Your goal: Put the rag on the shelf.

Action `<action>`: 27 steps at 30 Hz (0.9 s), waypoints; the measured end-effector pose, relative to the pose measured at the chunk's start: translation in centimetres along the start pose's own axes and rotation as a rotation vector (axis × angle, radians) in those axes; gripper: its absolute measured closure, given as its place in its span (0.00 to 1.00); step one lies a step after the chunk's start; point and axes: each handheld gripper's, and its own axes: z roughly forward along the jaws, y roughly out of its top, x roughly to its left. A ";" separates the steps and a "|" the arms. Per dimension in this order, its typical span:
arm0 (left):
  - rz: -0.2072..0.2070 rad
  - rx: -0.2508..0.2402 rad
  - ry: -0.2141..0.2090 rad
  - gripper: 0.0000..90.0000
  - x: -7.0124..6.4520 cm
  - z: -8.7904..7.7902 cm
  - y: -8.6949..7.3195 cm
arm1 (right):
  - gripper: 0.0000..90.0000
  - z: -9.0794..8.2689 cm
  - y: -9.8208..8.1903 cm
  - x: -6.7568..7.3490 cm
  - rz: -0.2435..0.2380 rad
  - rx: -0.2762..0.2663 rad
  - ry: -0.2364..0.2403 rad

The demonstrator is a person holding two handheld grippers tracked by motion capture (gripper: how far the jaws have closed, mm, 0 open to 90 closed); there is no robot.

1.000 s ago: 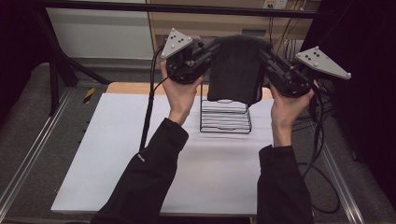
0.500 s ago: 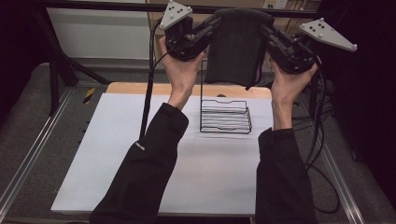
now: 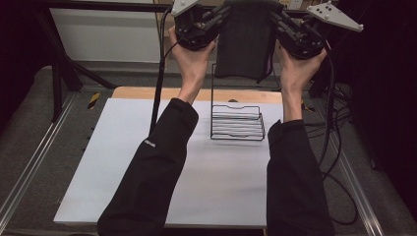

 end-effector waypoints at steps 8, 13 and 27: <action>0.023 0.038 0.007 0.89 0.6 1.2 -1.2 | 0.87 1.1 -1.4 -0.7 0.009 0.025 -0.022; 0.018 0.056 -0.006 0.89 1.2 1.8 -2.4 | 0.87 1.3 -2.6 -1.4 0.017 0.046 -0.022; -0.012 0.109 -0.072 0.89 2.2 1.5 -6.4 | 0.87 0.2 -6.1 -1.9 0.017 0.107 0.000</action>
